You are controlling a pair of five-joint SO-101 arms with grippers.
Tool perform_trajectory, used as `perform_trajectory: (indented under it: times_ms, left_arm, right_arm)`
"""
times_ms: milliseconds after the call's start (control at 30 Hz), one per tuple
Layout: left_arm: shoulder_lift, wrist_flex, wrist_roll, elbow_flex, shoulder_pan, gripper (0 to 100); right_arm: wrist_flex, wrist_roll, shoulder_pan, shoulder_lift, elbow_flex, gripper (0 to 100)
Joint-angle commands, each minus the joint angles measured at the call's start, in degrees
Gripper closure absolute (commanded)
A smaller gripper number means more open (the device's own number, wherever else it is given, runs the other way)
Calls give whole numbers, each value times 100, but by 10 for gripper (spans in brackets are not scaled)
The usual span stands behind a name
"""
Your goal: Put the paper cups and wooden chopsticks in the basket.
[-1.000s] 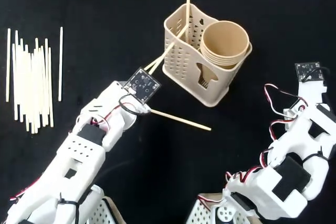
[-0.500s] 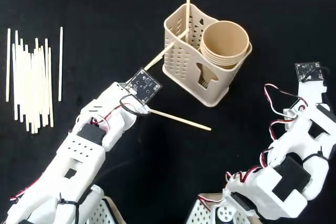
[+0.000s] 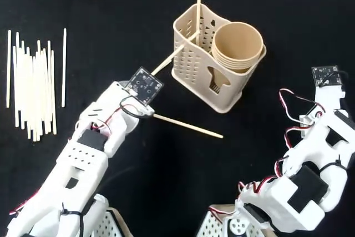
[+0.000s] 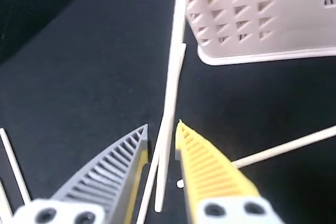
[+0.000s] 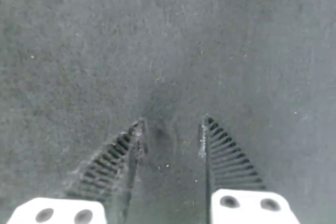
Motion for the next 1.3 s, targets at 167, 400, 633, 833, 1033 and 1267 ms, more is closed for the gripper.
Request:
perform_trajectory:
  times_ms: [167,400,633,833,1033,1267]
  left_arm:
    - [440,-448,0,-347,22,899]
    - [1160,-448,0,-787,4,899]
    - [1231,-475,9,-848,-57,900]
    - [1231,-475,9,-857,4,962]
    - [1231,-475,9,-857,145,964]
    - [1169,-281,9,-769,154,972]
  right_arm:
    - [-105,44,35,-145,-22,829]
    - [-105,44,35,-136,-13,829]
    - [-105,44,35,-136,-13,829]
    - [-97,53,35,-136,-13,829]
    - [-79,35,35,-136,-13,829]
    - [-70,44,79,-145,-13,829]
